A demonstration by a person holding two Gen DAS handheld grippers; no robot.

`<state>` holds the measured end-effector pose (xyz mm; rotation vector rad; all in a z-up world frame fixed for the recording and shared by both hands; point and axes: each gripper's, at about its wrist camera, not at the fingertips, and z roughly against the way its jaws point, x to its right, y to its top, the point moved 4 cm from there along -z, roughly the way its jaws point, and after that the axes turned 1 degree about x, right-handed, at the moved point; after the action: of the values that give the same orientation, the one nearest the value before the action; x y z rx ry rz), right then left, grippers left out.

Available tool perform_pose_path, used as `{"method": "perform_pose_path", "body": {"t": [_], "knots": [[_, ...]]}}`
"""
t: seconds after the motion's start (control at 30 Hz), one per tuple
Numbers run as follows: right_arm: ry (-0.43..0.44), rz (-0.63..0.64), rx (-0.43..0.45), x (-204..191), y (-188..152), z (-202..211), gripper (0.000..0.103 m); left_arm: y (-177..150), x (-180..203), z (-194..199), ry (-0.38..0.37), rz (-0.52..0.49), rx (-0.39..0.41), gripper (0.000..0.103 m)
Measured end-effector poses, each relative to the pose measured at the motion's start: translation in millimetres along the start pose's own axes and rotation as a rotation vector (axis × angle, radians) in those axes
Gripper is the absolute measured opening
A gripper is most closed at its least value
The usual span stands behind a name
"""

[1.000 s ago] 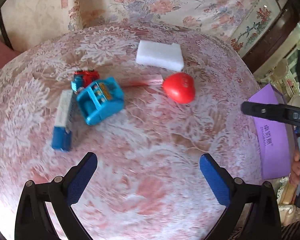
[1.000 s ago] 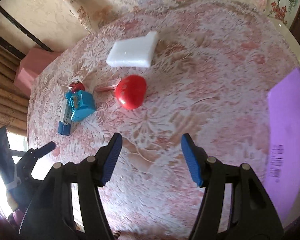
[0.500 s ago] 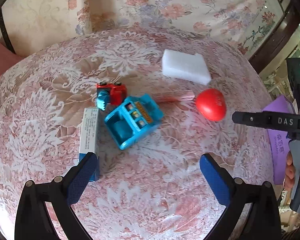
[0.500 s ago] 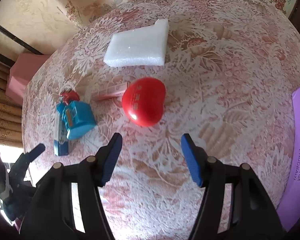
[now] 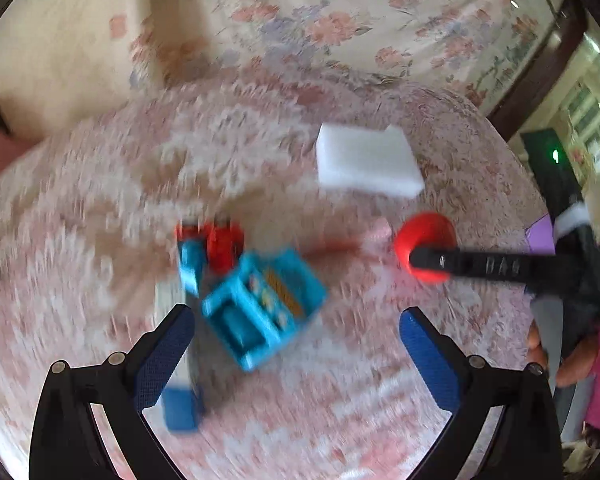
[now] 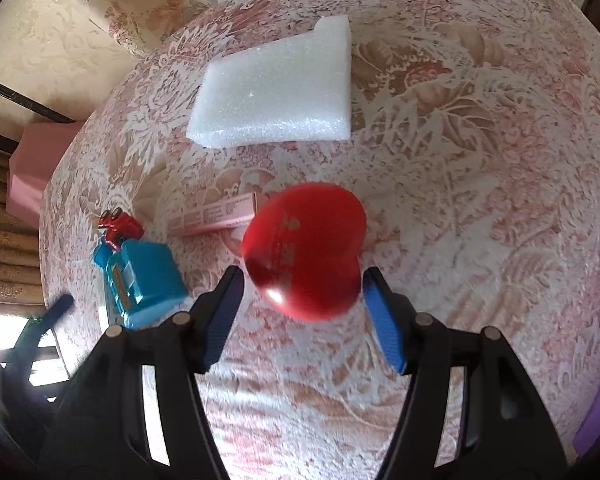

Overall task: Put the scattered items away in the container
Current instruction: 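Grasp the pink paul frank tube with the left tool while the right tool grasps the red heart ball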

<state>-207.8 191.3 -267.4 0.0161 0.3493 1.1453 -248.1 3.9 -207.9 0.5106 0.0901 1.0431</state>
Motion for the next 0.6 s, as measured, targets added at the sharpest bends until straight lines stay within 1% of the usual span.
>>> {"method": "perform_pose_path", "body": {"t": [0.03,0.1,0.17,0.27,0.33,0.37,0.4,0.5,0.6], "knots": [[-0.002,0.002,0.000,-0.7,0.8,-1.8,0.065,11.9,1.9,-3.9,0.009,-0.049,-0.001,0.103],[-0.002,0.005,0.006,-2.0,2.2,-4.8,0.065,24.7,5.6,-12.7,-0.002,-0.126,-0.031,0.103],[0.002,0.013,0.014,-3.5,2.9,-7.1,0.065,37.4,13.1,-23.9,0.003,-0.236,-0.053,0.103],[0.010,0.031,0.019,-5.7,3.7,-11.0,0.065,46.2,23.0,-34.4,-0.020,-0.338,-0.083,0.103],[0.016,0.039,0.026,-5.8,4.0,-12.4,0.064,51.4,28.7,-42.0,-0.075,-0.366,-0.113,0.103],[0.019,0.043,0.032,-5.8,4.1,-12.7,0.062,53.9,30.9,-46.1,-0.108,-0.373,-0.132,0.103],[0.019,0.046,0.041,-4.5,4.4,-11.7,0.061,56.1,32.2,-51.1,-0.141,-0.379,-0.155,0.103],[0.027,0.043,0.070,1.7,5.0,-6.4,0.061,59.6,38.8,-68.4,-0.204,-0.415,-0.230,0.103],[0.040,0.015,0.095,13.5,4.0,4.2,0.061,57.8,46.6,-86.4,-0.199,-0.490,-0.306,0.103]]}}
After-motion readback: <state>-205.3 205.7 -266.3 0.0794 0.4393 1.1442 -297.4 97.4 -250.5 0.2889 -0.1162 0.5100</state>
